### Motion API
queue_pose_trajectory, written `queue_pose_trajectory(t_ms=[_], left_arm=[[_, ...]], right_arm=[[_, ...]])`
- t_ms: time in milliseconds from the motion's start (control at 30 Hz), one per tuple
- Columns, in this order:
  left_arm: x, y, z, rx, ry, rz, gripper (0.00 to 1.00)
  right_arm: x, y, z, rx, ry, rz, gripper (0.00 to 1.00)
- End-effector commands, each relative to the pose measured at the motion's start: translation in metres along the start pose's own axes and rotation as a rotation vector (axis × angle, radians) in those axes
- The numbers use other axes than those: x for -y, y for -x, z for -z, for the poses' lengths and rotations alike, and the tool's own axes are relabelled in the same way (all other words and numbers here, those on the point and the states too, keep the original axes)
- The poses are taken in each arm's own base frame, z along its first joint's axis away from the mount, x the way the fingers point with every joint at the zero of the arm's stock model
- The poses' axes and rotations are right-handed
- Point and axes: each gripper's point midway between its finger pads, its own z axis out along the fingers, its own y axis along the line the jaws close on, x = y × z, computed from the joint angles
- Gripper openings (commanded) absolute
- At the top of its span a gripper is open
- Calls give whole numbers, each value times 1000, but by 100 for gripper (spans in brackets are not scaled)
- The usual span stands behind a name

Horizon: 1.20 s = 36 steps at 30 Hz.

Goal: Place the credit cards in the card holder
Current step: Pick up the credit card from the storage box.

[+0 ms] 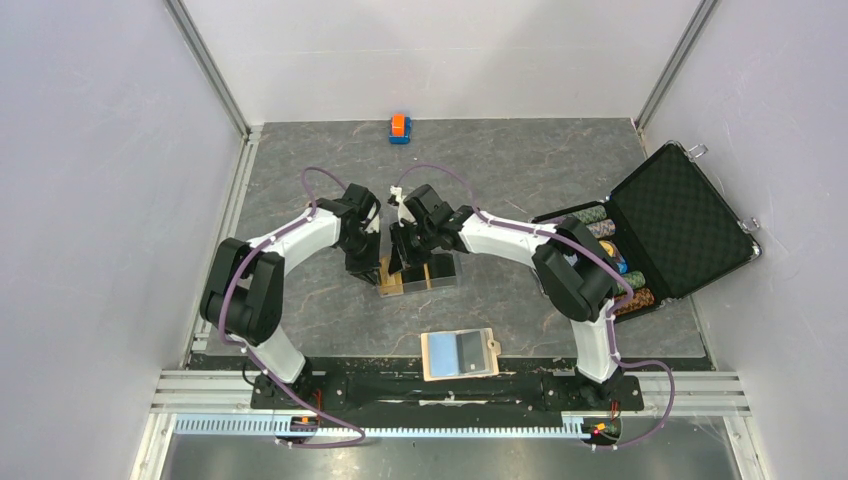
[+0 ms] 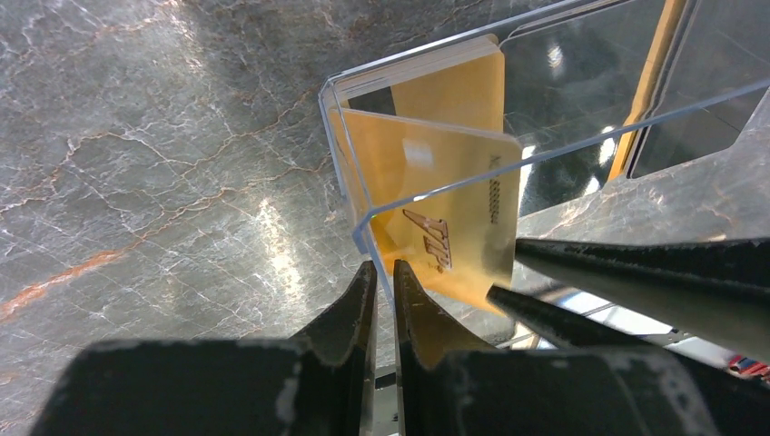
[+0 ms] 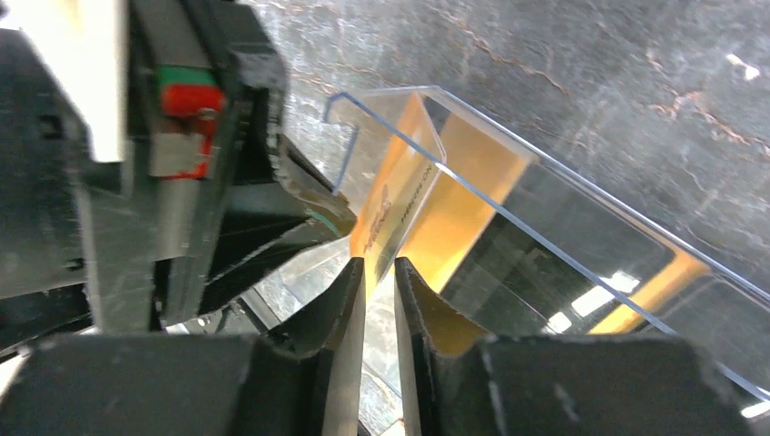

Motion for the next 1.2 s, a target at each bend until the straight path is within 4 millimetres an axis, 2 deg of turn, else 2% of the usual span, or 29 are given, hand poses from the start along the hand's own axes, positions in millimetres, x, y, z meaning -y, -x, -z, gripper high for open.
queue_pose_trajectory(t_ms=[0, 300, 433, 467, 633, 767, 867, 1033, 1167], left_arm=[[3, -8, 4, -6, -27, -65, 15], [1, -13, 7, -16, -20, -77, 15], [2, -10, 15, 16, -20, -78, 20], [4, -8, 19, 31, -24, -77, 22], [17, 7, 47, 141, -61, -75, 33], [27, 19, 77, 261, -93, -51, 46], [34, 24, 98, 353, -127, -31, 52], [61, 27, 125, 441, -290, -32, 57], [89, 22, 137, 427, -476, -49, 58]], right_arm=[[-28, 13, -1, 61, 110, 9, 22], [-19, -2, -18, 37, 98, -13, 18], [-14, -4, -15, 44, 67, 3, 5], [-14, -3, -12, 51, 61, 9, 0], [-25, 13, 10, 118, 56, 38, 0], [-37, 28, 29, 170, 59, 57, 0], [-46, 35, 46, 205, 66, 70, 0], [-46, 40, 76, 248, 77, 71, 0], [-47, 31, 97, 249, 139, 59, 0]])
